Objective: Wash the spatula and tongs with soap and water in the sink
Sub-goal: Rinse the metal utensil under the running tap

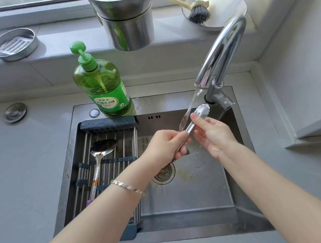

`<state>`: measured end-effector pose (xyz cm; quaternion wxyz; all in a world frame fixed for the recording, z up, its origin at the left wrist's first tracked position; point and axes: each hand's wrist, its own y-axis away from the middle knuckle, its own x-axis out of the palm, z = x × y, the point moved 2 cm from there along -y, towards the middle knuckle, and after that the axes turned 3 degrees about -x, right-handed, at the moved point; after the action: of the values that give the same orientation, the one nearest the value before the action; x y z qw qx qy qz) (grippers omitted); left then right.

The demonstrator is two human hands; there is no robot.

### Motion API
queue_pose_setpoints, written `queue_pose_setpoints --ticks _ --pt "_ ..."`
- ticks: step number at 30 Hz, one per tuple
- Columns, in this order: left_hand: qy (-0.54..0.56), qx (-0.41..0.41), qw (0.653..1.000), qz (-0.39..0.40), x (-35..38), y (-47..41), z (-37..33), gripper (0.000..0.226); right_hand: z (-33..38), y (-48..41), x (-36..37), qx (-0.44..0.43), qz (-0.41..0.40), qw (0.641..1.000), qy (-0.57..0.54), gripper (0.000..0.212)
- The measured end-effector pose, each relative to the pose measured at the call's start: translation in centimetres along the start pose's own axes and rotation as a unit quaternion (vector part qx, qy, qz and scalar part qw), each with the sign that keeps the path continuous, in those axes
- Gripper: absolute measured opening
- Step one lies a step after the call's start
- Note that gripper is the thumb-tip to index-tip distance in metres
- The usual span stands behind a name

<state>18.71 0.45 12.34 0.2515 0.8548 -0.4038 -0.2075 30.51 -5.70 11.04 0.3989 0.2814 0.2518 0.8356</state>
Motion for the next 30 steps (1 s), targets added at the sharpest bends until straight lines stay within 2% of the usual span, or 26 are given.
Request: queue_pose_setpoints --ticks 2,4,7,9,12,16,17,19,21,23,25,27,28,30 --pt "0.008 0.008 0.999 0.044 -0.1 0.3 0.5 0.021 -0.2 -0.1 0.1 0.010 -0.001 1.000 -0.006 0.017" --pt "0.005 0.000 0.999 0.045 -0.3 0.6 0.8 0.016 -0.7 0.0 0.6 0.012 0.014 1.000 0.011 0.016" --pt "-0.076 0.000 0.995 -0.064 -0.4 0.7 1.1 0.044 -1.6 0.5 1.8 -0.009 0.035 0.996 0.076 0.018" --pt "-0.126 0.002 0.986 -0.106 -0.4 0.7 1.4 0.056 -1.6 0.8 2.3 -0.024 0.023 0.991 0.131 0.019" --pt "-0.218 0.034 0.963 -0.153 -0.8 1.4 1.7 0.045 -0.8 0.4 2.5 -0.049 -0.027 0.978 0.201 0.032" --pt "-0.297 0.132 0.920 -0.218 -1.6 2.4 2.1 0.022 0.1 0.3 2.9 -0.034 -0.053 0.985 0.164 0.044" --pt "-0.290 0.148 0.918 -0.227 -1.9 2.4 2.5 0.022 0.1 0.3 2.9 -0.029 -0.048 0.989 0.139 0.048" --pt "-0.212 0.157 0.937 -0.228 -2.6 2.7 3.1 0.018 -0.2 0.5 2.7 -0.029 -0.053 0.993 0.097 0.051" --pt "-0.120 0.165 0.955 -0.215 -3.3 3.2 3.6 0.011 -1.2 0.2 1.9 -0.045 -0.085 0.986 0.136 0.045" --pt "-0.064 0.176 0.960 -0.207 -3.6 3.8 4.1 0.012 -2.7 -0.1 0.9 -0.021 -0.084 0.977 0.194 0.034" --pt "-0.039 0.184 0.961 -0.201 -3.7 4.2 4.6 0.021 -4.4 -0.1 0.6 0.045 -0.014 0.985 0.165 0.033" --pt "-0.020 0.192 0.961 -0.198 -3.6 4.5 5.0 0.025 -5.3 0.1 1.1 0.093 0.072 0.989 0.087 0.029" --pt "-0.013 0.197 0.960 -0.199 -3.5 4.6 5.2 0.026 -5.4 0.3 1.4 0.095 0.094 0.989 0.058 0.022" --pt "-0.007 0.202 0.958 -0.203 -3.5 4.7 5.5 0.028 -5.6 0.3 1.8 0.082 0.076 0.993 0.033 0.011"
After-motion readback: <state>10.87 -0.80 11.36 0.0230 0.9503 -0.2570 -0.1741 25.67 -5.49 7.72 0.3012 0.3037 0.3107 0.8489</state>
